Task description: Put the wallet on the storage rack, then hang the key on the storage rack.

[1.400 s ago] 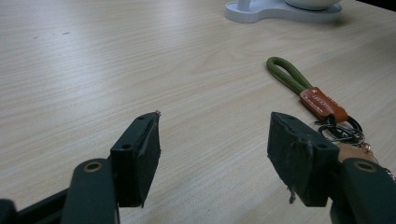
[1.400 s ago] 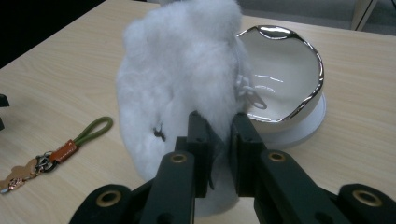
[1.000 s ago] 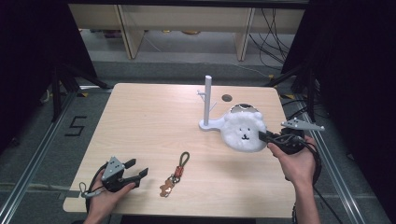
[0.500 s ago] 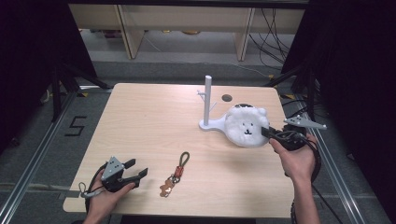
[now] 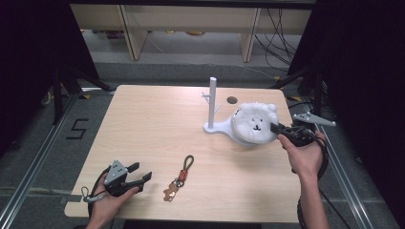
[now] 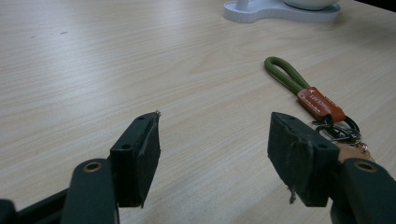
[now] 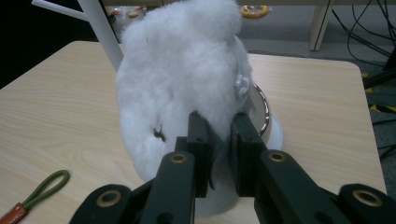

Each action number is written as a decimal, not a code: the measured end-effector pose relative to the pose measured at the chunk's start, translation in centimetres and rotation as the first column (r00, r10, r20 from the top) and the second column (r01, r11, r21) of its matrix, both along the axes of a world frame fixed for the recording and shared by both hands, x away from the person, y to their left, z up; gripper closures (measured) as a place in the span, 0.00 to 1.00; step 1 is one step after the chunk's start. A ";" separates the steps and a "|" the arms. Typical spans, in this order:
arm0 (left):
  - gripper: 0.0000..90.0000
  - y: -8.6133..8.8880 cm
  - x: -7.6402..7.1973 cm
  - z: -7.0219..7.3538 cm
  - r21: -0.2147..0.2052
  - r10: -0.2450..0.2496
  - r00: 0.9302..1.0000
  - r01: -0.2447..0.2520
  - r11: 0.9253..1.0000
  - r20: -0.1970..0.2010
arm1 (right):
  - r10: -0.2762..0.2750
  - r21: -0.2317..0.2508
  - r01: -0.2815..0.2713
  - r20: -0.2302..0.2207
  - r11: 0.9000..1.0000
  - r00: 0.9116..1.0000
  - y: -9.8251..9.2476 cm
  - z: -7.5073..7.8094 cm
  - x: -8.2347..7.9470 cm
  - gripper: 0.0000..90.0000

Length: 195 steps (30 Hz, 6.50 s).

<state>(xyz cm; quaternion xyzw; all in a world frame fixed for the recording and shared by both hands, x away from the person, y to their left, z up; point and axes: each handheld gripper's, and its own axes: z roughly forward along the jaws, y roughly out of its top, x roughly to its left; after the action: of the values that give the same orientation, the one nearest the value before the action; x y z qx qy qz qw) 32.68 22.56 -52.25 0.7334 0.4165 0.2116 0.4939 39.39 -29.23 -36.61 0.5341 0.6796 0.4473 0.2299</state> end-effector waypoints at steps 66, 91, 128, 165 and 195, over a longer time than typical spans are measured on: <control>0.38 -0.1 -0.1 0.0 -0.006 -0.005 1.000 0.005 1.000 -0.001 | -0.100 -0.284 0.090 -0.020 0.954 0.995 1.5 -5.3 6.5 0.62; 0.37 -0.2 -0.1 0.4 -0.025 -0.020 1.000 0.020 0.999 0.011 | -0.072 -0.140 0.078 0.044 0.987 0.996 1.8 -6.4 0.4 0.38; 0.35 -0.2 0.4 3.9 0.081 -0.043 0.992 0.053 0.995 -0.118 | -0.102 -0.180 0.045 -0.319 0.983 0.942 3.1 -9.6 -4.9 0.54; 0.40 -11.0 6.3 4.9 0.257 -0.097 0.817 0.288 0.922 -0.569 | -0.059 -0.163 -0.006 -0.392 0.987 0.918 3.2 -9.8 -5.3 0.50; 0.56 -14.8 7.3 4.5 0.332 -0.028 0.762 0.315 0.889 -0.647 | -0.050 -0.192 -0.024 -0.372 0.981 0.927 3.2 -9.9 -5.3 0.50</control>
<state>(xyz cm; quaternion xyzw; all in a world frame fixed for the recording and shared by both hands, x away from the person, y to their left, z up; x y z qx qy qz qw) 39.94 7.77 -47.78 0.8859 0.4300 -0.0068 0.1741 34.10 -25.99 -46.54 0.5892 0.7477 0.2674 0.1494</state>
